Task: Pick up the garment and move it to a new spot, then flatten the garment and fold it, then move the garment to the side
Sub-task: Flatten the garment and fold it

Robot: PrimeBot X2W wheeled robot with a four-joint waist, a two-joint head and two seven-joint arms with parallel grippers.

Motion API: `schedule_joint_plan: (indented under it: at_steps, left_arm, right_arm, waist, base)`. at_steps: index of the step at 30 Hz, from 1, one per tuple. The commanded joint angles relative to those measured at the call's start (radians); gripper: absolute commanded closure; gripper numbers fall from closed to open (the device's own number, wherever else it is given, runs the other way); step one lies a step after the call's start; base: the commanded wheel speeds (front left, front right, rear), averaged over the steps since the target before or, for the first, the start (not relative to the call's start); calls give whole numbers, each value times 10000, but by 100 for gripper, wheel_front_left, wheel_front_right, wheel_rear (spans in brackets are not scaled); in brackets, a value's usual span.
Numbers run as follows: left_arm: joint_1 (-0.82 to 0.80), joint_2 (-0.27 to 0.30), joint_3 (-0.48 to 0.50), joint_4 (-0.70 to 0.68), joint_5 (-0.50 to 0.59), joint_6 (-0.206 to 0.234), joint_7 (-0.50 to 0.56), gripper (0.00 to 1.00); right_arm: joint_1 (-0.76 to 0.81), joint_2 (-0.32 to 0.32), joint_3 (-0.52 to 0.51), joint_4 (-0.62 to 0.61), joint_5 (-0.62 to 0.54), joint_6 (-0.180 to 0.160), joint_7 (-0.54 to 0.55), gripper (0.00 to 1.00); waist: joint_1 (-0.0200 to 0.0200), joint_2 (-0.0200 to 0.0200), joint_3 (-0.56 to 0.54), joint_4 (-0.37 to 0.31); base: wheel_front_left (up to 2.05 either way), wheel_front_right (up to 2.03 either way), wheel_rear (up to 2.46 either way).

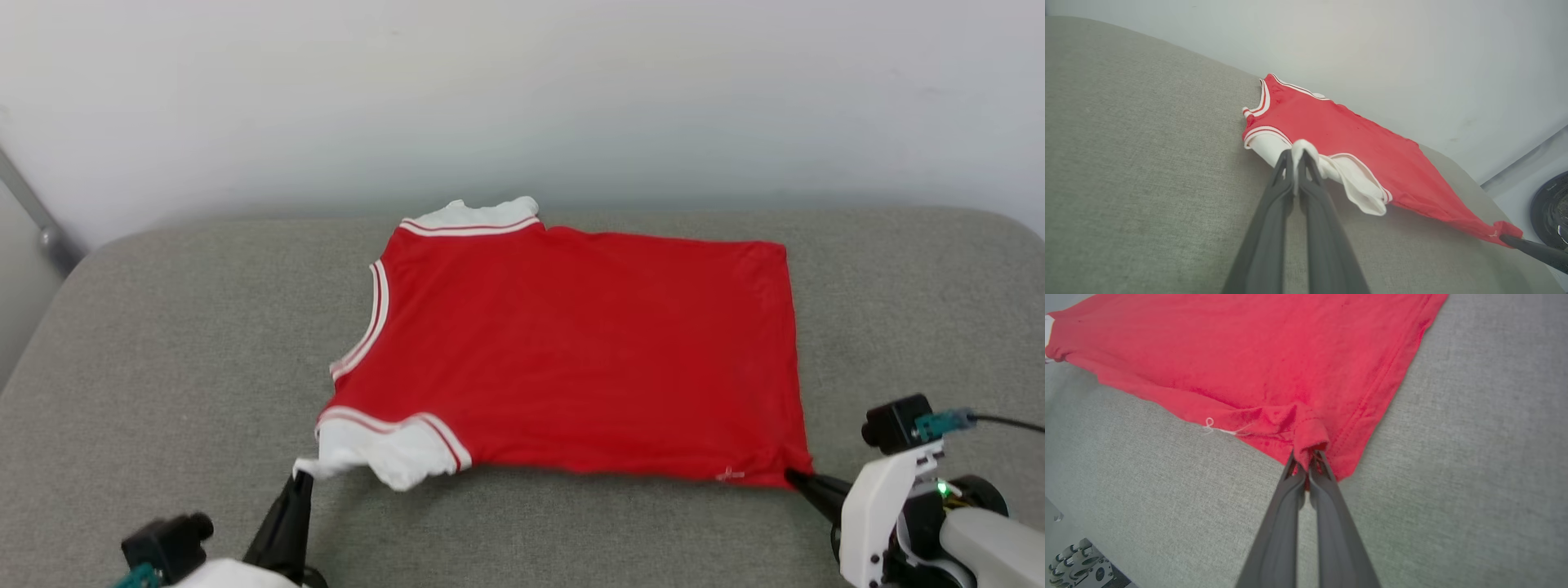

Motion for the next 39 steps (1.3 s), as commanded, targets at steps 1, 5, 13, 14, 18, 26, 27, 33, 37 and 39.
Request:
schedule_joint_plan:
  at_steps: [1, 5, 13, 14, 18, 26, 27, 33, 37, 39]
  left_arm:
    - [272, -182, 113, -116, 27, 4, -22, 100]
    - [1063, -552, 359, -419, 121, 4, -22, 100]
    - [2274, -1027, 813, -1213, 442, 3, -22, 100]
    - [2794, -1086, 1065, -1640, 527, 4, -22, 100]
    - [3526, -1221, 1283, -2268, 699, 3, -22, 100]
    - [3451, -884, 1603, -3352, 879, 3, -21, 100]
    - [3282, -772, 1605, -3449, 905, 4, -22, 100]
    - [2455, -96, 1291, -3586, 874, 4, -22, 100]
    - [1631, 548, 1177, -3323, 773, 4, -21, 100]
    - [1114, 766, 1121, -2981, 690, 4, -21, 100]
  right_arm:
    - [205, -97, 21, -56, -27, -8, -100, 100]
    - [710, -209, 85, -280, 3, -8, -333, 100]
    - [1575, -673, 160, -992, -171, -8, -738, 100]
    - [1884, -802, 166, -1327, -285, -8, -870, 100]
    - [2157, -1082, 168, -1749, -395, -8, -1102, 100]
    - [2047, -1536, -82, -2696, -708, -8, -1542, 100]
    - [1958, -1555, -164, -2831, -720, -8, -1567, 100]
    - [1609, -1622, -447, -3088, -1037, -8, -1709, 100]
    - [1312, -1439, -832, -3046, -1052, -8, -1808, 100]
    - [1230, -1354, -982, -2894, -1038, -8, -1835, 100]
  waist:
    - [3, 0, -96, 25]
    - [3, 0, -187, 51]
    - [3, 0, -357, 52]
    - [3, 0, -387, 27]
    - [3, 0, -361, 9]
    - [3, 0, -98, -121]
    - [3, 0, -43, -160]
    - [3, 0, 222, -378]
    - [3, 0, 598, -579]
    - [3, 0, 849, -616]
  base:
    - [0, 0, 0]
    - [0, 0, 0]
    - [0, 0, 0]
    - [0, 0, 0]
    - [0, 0, 0]
    - [0, 0, 0]
    - [0, 0, 0]
    - [0, 0, 0]
    - [0, 0, 0]
    - [0, 0, 0]
